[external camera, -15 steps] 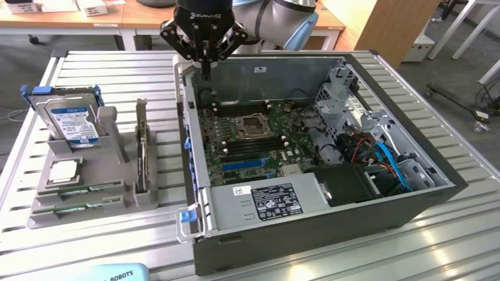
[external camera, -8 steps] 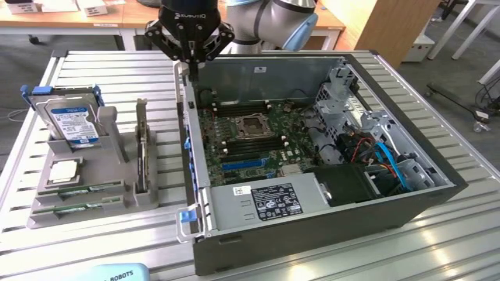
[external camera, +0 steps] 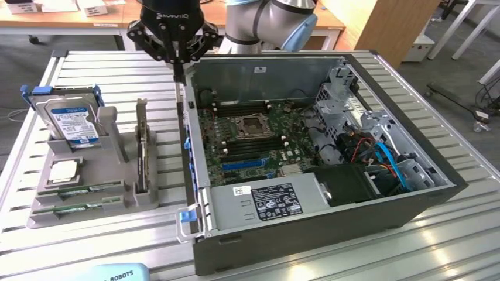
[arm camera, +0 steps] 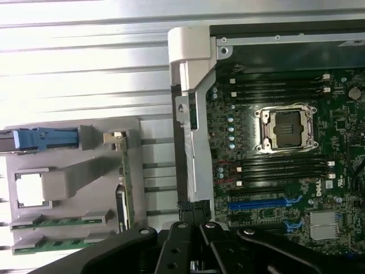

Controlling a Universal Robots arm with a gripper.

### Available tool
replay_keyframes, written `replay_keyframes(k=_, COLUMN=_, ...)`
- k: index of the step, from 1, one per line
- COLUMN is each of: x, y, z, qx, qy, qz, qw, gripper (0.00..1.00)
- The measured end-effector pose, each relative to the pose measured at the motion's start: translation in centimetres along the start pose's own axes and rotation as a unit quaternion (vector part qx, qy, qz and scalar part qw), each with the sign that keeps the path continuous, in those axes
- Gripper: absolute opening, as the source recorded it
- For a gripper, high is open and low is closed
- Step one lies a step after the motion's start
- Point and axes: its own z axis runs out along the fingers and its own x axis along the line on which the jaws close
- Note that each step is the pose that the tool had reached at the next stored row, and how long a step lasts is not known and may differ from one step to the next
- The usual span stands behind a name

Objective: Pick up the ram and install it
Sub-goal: 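Reach for the ram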

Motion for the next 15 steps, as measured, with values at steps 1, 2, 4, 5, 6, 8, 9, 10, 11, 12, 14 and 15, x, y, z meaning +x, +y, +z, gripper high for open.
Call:
replay_keyframes(k=1, x=0.3, y=0.00, z=0.01, qx=0.0000, qy=0.0000, qz=0.000, qw=1.0000, gripper=0.10)
replay_keyframes(k=2, x=0.6, y=-0.01, z=0.02, qx=0.0000, qy=0.0000, qz=0.001, qw=1.0000, gripper=0.10)
replay_keyframes(k=4, x=1.2, y=-0.02, z=0.04, qx=0.0000, qy=-0.0001, qz=0.001, qw=1.0000, gripper=0.10)
replay_keyframes(k=5, x=1.5, y=-0.03, z=0.05, qx=0.0000, qy=-0.0001, qz=0.002, qw=1.0000, gripper=0.10)
replay_keyframes(k=6, x=1.8, y=-0.03, z=0.06, qx=0.0000, qy=-0.0001, qz=0.002, qw=1.0000, gripper=0.10)
replay_keyframes(k=8, x=2.4, y=-0.04, z=0.08, qx=0.0001, qy=-0.0001, qz=0.003, qw=1.0000, gripper=0.10)
replay_keyframes(k=9, x=2.7, y=-0.05, z=0.09, qx=0.0000, qy=-0.0001, qz=0.003, qw=1.0000, gripper=0.10)
replay_keyframes(k=10, x=2.9, y=-0.05, z=0.10, qx=0.0001, qy=-0.0001, qz=0.003, qw=1.0000, gripper=0.10)
replay_keyframes(k=11, x=3.2, y=-0.06, z=0.11, qx=0.0001, qy=-0.0002, qz=0.003, qw=1.0000, gripper=0.10)
replay_keyframes(k=12, x=3.5, y=-0.07, z=0.12, qx=0.0001, qy=-0.0002, qz=0.004, qw=1.0000, gripper=0.10)
replay_keyframes(k=14, x=4.1, y=-0.08, z=0.15, qx=0.0001, qy=-0.0002, qz=0.004, qw=1.0000, gripper=0.10)
replay_keyframes(k=15, x=4.4, y=-0.08, z=0.16, qx=0.0001, qy=-0.0002, qz=0.005, qw=1.0000, gripper=0.10)
